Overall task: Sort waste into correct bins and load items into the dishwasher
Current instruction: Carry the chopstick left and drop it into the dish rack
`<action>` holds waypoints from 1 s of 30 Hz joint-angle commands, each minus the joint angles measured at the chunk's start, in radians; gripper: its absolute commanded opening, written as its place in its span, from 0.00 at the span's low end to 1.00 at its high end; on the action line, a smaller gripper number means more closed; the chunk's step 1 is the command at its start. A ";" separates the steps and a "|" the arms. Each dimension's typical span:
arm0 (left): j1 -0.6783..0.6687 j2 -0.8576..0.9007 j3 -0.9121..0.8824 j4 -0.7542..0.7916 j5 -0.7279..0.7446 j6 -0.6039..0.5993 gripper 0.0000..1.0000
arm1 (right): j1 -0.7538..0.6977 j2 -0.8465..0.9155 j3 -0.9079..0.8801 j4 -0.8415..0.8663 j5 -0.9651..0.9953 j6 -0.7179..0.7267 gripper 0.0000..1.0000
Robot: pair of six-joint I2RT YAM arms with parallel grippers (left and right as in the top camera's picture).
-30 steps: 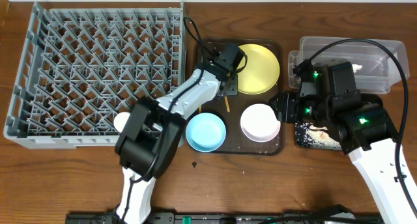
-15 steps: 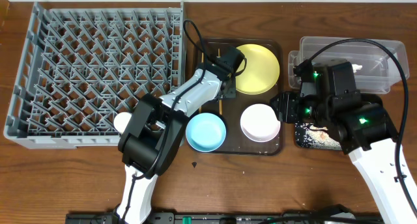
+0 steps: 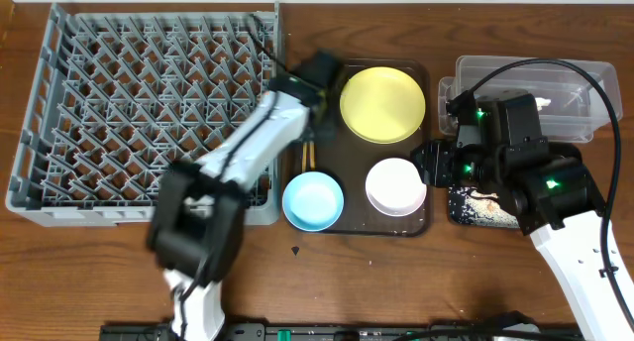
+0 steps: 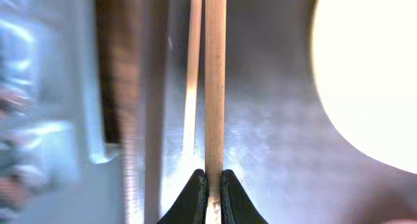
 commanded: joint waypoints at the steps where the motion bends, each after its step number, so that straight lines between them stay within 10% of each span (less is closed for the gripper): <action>1: 0.016 -0.171 0.030 -0.014 0.058 0.131 0.08 | -0.012 0.000 0.005 0.003 0.007 -0.005 0.53; 9: 0.101 -0.248 -0.016 -0.145 -0.203 0.252 0.08 | -0.012 0.000 0.005 0.005 0.007 -0.005 0.53; 30: 0.196 -0.142 0.018 -0.199 0.044 0.240 0.15 | -0.012 0.000 0.005 0.006 0.007 0.011 0.54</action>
